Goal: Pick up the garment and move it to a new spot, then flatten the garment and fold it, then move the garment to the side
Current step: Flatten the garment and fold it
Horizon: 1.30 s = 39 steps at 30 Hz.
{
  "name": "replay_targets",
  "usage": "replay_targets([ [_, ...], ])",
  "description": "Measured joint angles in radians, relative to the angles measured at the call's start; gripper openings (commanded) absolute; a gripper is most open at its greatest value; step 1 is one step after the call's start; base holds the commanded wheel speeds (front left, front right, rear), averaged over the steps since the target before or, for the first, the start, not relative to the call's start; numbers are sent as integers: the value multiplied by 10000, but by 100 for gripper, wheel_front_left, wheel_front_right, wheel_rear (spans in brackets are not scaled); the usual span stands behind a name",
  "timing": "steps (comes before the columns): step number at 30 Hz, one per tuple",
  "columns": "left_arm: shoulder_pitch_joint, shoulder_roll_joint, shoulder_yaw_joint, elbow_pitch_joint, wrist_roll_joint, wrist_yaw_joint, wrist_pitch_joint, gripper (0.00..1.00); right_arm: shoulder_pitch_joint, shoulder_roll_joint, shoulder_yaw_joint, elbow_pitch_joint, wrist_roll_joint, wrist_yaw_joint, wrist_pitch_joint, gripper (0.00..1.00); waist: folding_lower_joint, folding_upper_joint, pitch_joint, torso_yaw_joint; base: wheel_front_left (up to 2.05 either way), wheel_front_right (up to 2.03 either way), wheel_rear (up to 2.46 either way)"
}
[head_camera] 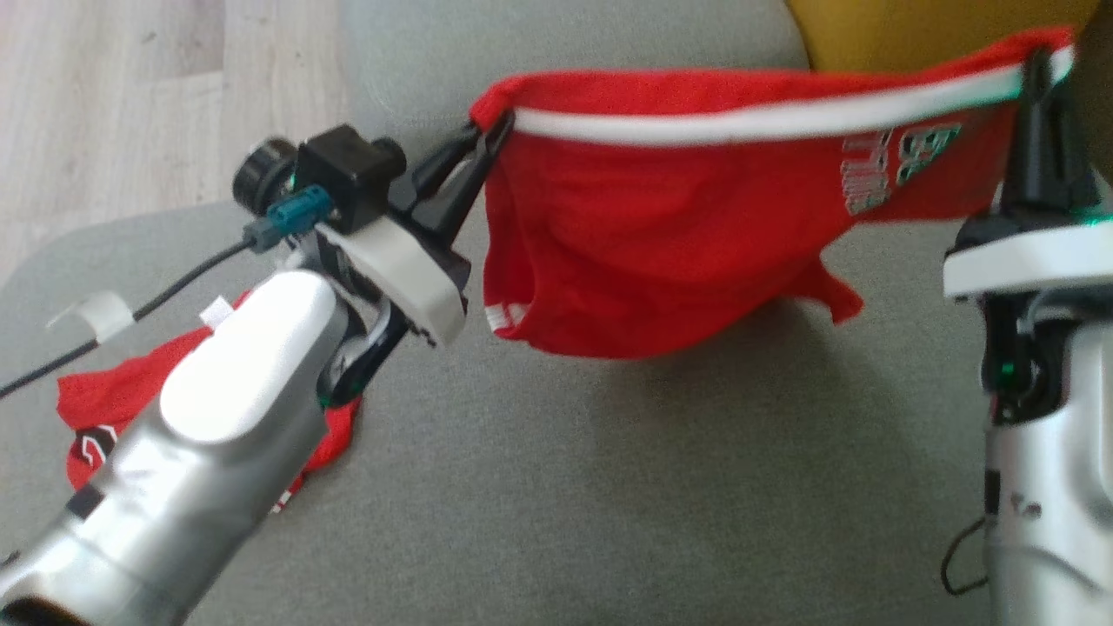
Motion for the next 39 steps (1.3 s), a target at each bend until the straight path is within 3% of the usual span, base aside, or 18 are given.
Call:
replay_targets([
  [6,132,437,268,-844,-357,313,984,0,-161,-2,-132,-453,-286,0,989,0,0,0,699,-46,0,0,0],
  [12,-2114,470,917,138,-577,286,1526,0,-3196,-17,579,1124,-907,0,1641,0,3,0,2078,-194,0,0,0],
  [18,-4862,393,1609,1858,-27,295,869,0,-6829,-46,757,3442,-1289,0,305,0,6,-1,3368,-487,0,0,0],
  [23,-6516,-311,2215,3308,31,380,-548,0,-9076,-50,493,5770,-1515,2,-1651,0,6,-1,4216,-870,0,0,0],
  [31,-5873,-1292,1628,4865,-159,-163,-1526,0,-8740,-111,451,9077,-2523,2,-1971,0,-1,0,4274,-885,0,0,0],
  [34,-4628,-1534,1116,5001,-529,-247,-1662,0,-7943,-178,328,10176,-2945,2,-1536,0,-1,0,4091,-801,0,0,0],
  [39,-2069,-1536,-548,4504,-863,-318,-1739,0,-6539,-669,92,11290,-3143,2,-857,0,-1,0,3646,-654,0,0,0],
])
